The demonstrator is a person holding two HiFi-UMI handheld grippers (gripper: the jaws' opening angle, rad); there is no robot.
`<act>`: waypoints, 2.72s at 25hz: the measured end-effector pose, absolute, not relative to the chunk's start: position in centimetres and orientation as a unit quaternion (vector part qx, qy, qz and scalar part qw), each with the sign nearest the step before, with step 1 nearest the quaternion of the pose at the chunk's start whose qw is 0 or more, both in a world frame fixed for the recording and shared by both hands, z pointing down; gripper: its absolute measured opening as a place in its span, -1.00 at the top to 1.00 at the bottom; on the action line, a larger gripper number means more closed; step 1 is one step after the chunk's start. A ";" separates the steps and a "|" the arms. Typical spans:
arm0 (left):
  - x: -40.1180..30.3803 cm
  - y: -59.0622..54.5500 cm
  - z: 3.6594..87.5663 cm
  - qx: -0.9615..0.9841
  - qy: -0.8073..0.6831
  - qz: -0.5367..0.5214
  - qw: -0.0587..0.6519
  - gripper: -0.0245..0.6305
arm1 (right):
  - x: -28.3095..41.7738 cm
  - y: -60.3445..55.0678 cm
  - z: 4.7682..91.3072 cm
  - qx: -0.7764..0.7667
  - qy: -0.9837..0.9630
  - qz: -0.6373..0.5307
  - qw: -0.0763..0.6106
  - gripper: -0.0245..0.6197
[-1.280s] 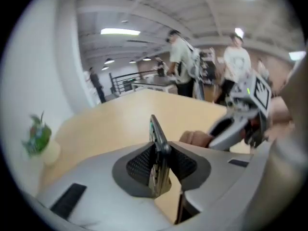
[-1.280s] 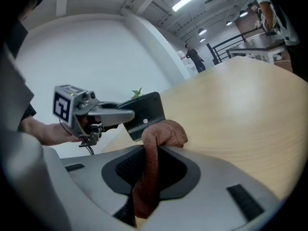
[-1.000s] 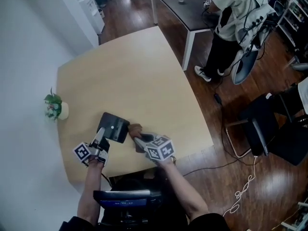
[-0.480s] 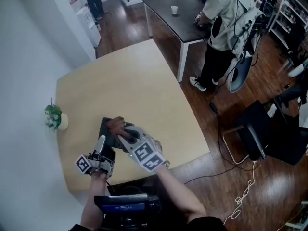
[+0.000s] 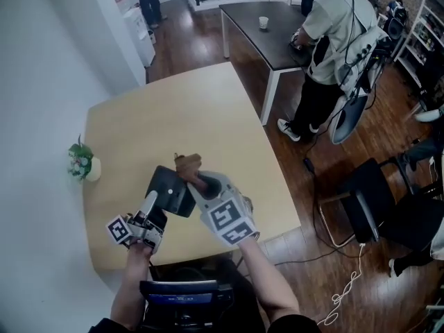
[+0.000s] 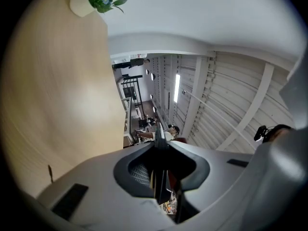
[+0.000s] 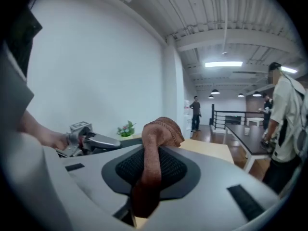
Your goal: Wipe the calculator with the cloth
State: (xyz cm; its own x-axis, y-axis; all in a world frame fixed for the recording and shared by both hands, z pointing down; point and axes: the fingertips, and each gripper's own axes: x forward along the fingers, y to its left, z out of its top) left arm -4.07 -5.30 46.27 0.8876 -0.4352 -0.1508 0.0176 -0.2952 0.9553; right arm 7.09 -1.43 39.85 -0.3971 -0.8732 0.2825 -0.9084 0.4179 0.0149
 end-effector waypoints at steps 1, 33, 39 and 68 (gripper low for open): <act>-3.7 -5.1 45.9 0.787 -0.133 -0.188 0.572 0.75 | 5.0 -0.9 39.3 0.507 -0.848 0.058 0.143 0.67; -3.9 -6.8 45.4 0.760 -0.205 -0.213 0.578 0.73 | -2.2 6.1 45.4 0.362 -0.890 0.058 0.270 0.67; -4.3 -7.0 44.5 0.746 -0.179 -0.246 0.593 0.73 | 8.0 -0.2 37.2 0.541 -0.831 0.052 0.116 0.67; -3.3 -8.0 41.7 0.671 -0.127 -0.375 0.627 0.73 | 7.6 -3.1 36.3 0.547 -0.833 0.082 0.032 0.67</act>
